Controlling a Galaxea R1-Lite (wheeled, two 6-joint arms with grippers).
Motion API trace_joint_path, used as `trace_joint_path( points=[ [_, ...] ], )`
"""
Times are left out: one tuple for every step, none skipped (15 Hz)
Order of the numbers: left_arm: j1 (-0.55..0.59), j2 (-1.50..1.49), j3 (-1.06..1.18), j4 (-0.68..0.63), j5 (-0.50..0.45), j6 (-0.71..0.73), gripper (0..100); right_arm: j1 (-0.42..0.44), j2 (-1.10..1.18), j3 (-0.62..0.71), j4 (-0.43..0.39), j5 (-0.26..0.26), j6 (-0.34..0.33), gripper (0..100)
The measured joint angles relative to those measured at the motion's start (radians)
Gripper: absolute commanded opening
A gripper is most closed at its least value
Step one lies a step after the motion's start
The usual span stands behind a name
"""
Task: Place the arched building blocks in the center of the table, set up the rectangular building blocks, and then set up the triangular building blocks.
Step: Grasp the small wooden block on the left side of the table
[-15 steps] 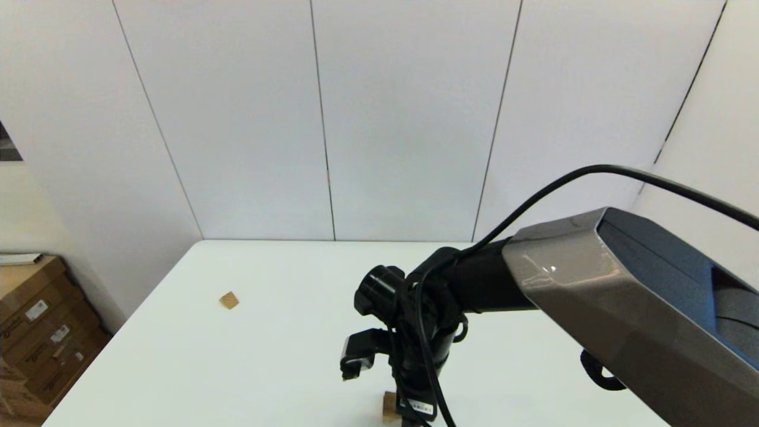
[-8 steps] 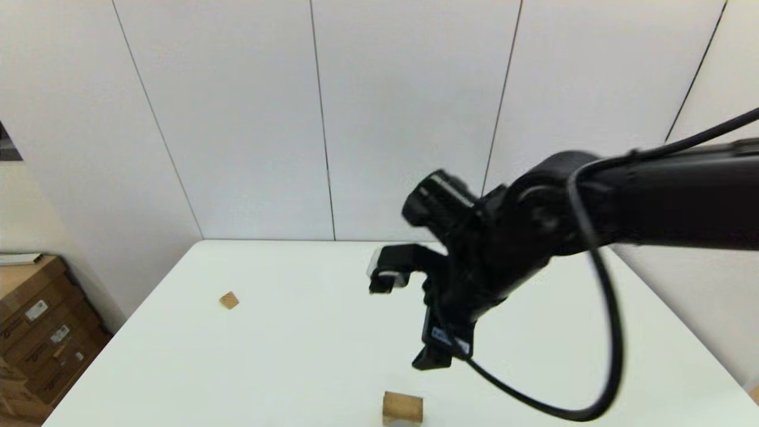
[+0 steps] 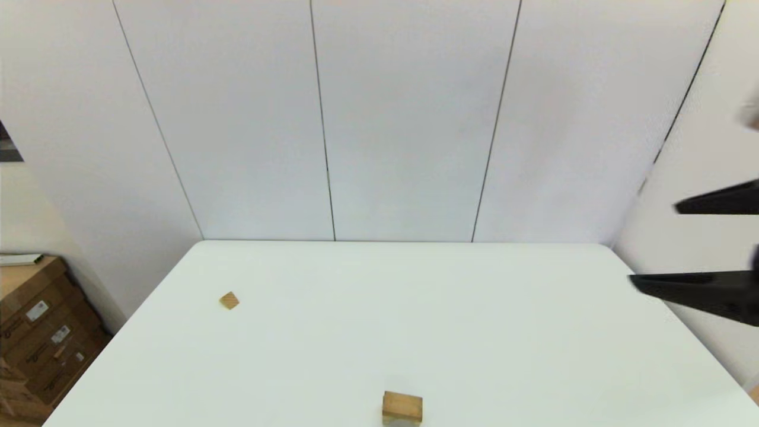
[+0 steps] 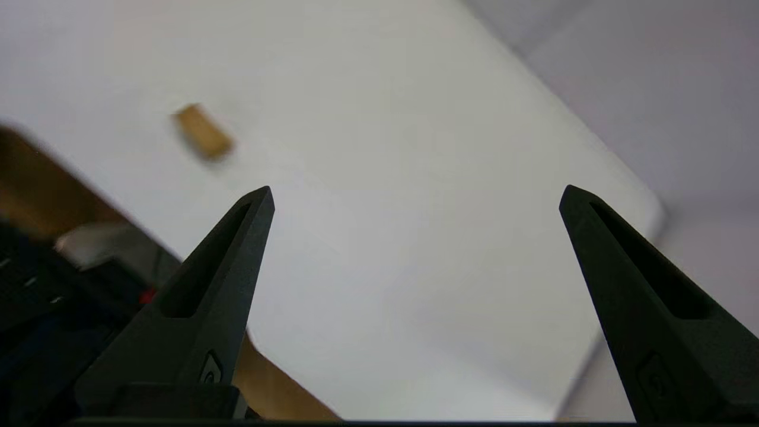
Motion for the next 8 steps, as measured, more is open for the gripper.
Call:
trace_joint_path(
  points=[
    [0.0, 0.0, 0.0, 0.0, 0.0, 0.001, 100, -0.072, -0.106, 0.057, -0.001, -0.001, 0.017, 100],
    [0.0, 0.0, 0.0, 0.0, 0.001, 0.0, 100, -0.134, -0.212, 0.116, -0.001, -0.001, 0.038, 100],
    [0.0, 0.0, 0.0, 0.0, 0.001, 0.0, 100, -0.195, -0.327, 0.184, -0.002, -0.001, 0.061, 100],
    [0.0, 0.0, 0.0, 0.0, 0.0, 0.0, 100, -0.249, -0.432, 0.247, -0.002, -0.001, 0.084, 100],
    [0.0, 0.0, 0.0, 0.0, 0.0, 0.001, 100, -0.301, -0.53, 0.311, -0.001, -0.002, 0.107, 100],
    [0.0, 0.0, 0.0, 0.0, 0.001, 0.0, 100, -0.354, -0.626, 0.374, 0.0, -0.002, 0.131, 100],
    [0.0, 0.0, 0.0, 0.0, 0.001, 0.0, 100, -0.395, -0.706, 0.426, -0.002, -0.003, 0.151, 100],
    [0.0, 0.0, 0.0, 0.0, 0.001, 0.0, 100, -0.425, -0.778, 0.473, -0.002, -0.002, 0.163, 100]
  ],
)
